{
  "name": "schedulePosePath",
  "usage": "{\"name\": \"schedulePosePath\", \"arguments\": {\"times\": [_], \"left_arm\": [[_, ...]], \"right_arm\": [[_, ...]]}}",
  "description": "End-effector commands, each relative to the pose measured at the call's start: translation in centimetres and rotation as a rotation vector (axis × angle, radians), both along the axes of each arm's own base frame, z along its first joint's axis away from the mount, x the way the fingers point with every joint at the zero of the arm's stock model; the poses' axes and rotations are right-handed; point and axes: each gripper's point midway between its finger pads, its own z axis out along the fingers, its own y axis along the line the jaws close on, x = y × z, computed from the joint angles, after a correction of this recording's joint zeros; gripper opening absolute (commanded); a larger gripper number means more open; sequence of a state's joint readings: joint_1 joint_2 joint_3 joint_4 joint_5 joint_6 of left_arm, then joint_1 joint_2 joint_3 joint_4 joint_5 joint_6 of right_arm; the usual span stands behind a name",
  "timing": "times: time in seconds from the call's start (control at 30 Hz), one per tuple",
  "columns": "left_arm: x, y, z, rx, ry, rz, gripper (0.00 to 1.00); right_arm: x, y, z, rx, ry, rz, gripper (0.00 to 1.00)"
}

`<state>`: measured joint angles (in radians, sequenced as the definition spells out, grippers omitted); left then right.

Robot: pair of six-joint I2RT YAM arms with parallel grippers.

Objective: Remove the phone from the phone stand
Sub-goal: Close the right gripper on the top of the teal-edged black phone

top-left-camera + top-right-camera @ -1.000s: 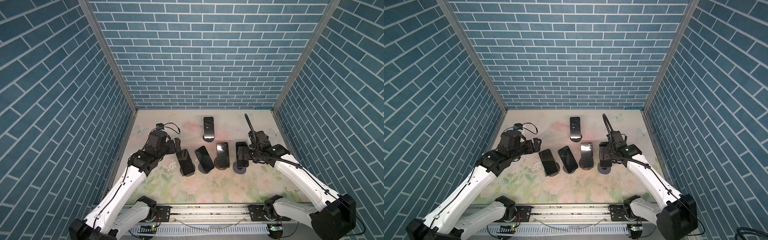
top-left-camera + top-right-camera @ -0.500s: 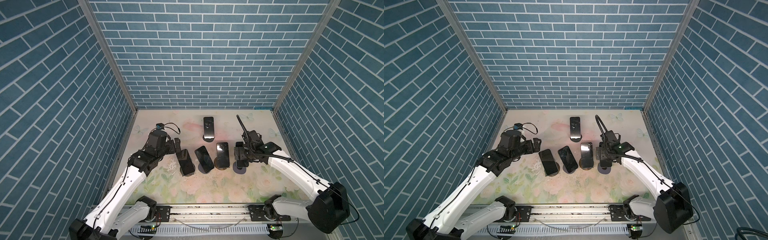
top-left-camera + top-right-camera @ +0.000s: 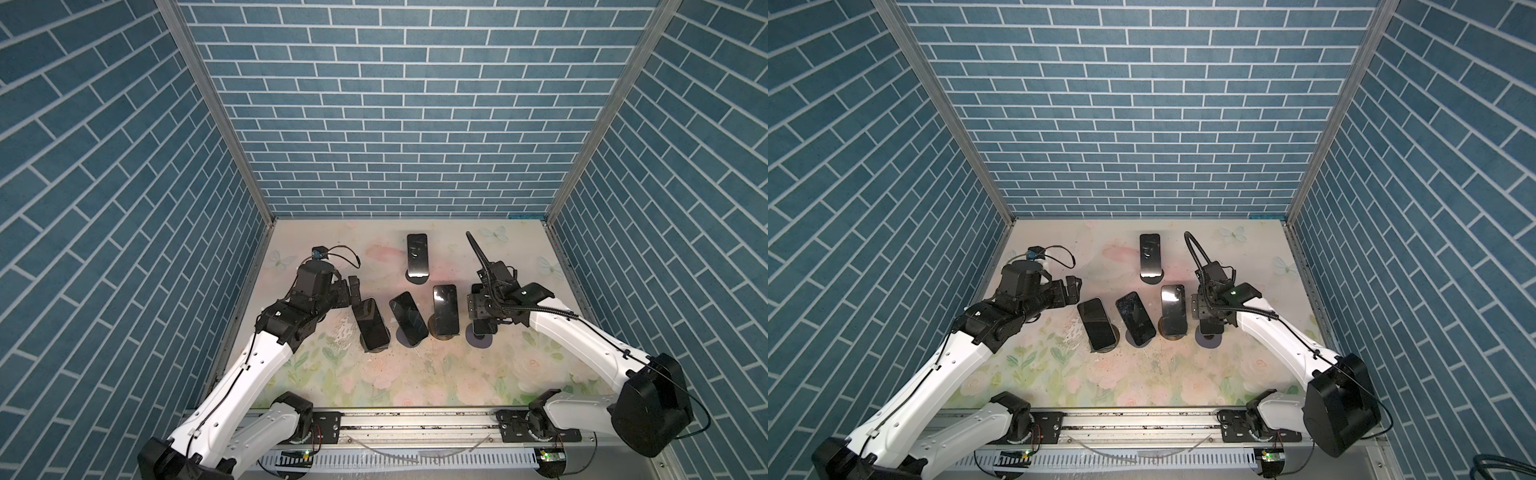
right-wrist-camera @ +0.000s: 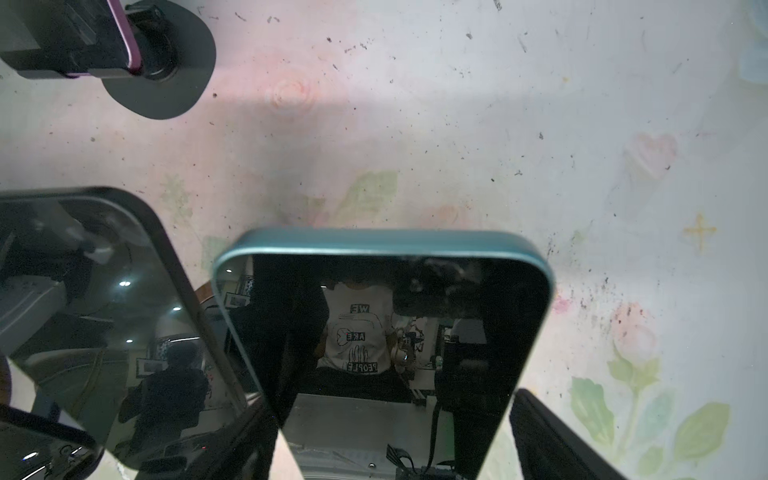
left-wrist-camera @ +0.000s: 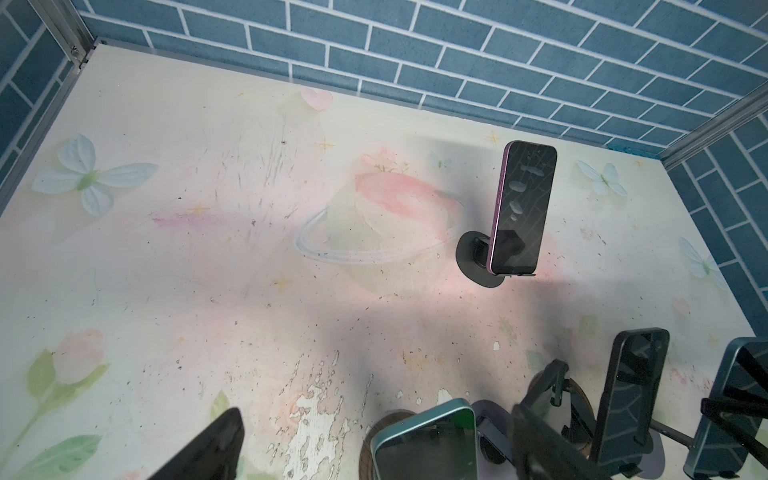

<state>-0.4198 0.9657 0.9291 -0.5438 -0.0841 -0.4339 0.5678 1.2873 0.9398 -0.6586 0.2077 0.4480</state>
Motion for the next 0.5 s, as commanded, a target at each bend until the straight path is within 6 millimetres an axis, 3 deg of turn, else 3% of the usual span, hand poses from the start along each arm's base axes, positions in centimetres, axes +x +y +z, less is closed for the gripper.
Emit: {"name": "schedulePosePath", "arguments": {"times": [0.0, 0.47], "left_arm": [[-0.02, -0.12, 0.72, -0.001, -0.026, -0.008, 1.00], [-0.10, 0.06, 0.59, 0.005, -0.034, -0.005, 1.00]], "right_arm": [[0.60, 0.28, 0.52, -0.006, -0.023, -0.008, 0.86], [0.76, 0.74, 0.99, -0.009, -0.036, 0.013, 0.68]]}}
